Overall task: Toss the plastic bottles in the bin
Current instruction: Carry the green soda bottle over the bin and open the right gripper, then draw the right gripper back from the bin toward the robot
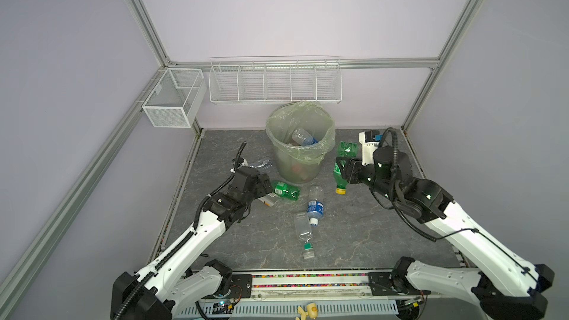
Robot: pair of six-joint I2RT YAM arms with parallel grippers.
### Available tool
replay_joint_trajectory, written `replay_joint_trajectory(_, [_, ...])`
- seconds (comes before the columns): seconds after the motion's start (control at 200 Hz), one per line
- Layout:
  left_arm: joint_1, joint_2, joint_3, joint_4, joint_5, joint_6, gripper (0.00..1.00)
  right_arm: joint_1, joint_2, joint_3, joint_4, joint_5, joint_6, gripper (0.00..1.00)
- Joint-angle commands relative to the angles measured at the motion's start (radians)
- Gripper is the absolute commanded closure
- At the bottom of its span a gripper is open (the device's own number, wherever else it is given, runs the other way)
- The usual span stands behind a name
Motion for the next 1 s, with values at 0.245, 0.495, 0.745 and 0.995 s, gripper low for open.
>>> replay_joint_trajectory(0.245, [0.008,-0.011,-0.012,-0.001,-0.016,-0.005,0.01,-0.035,0.338,0.409,0.078,0.002,-0.173,0.42])
replay_joint_trajectory(0.495, [0.008,-0.021,0.013,-0.018,-0.020,-0.010,0.01,-0.118,0.689,0.873,-0.052,-0.142,-0.212,0.09])
replay_joint_trajectory(0.745, [0.009,-0.037,-0.005,-0.003,-0.021,-0.009,0.01,-0.117,0.564,0.774,-0.041,-0.152,-0.222,0.12])
replay_joint_trajectory(0.995, [0.010,0.011,0.010,0.018,-0.004,0.001,0.01,-0.118,0.305,0.416,0.037,-0.141,-0.184,0.12])
